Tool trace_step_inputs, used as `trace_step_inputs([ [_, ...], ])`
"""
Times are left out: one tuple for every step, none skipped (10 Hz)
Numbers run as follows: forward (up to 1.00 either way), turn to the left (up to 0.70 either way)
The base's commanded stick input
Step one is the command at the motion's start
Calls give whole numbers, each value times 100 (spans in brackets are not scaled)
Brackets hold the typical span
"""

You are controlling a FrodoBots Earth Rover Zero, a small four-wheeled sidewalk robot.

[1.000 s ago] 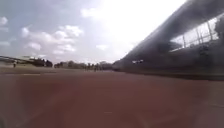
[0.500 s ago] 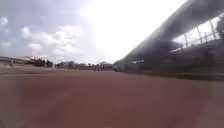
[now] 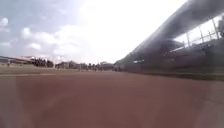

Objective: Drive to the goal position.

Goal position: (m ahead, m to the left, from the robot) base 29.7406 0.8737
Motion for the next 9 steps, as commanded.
trace_step_inputs([
  [70, 0],
  [70, 0],
  [70, 0],
  [70, 0],
  [70, 0],
  [70, 0],
  [70, 0],
  [70, 0],
  [70, 0],
])
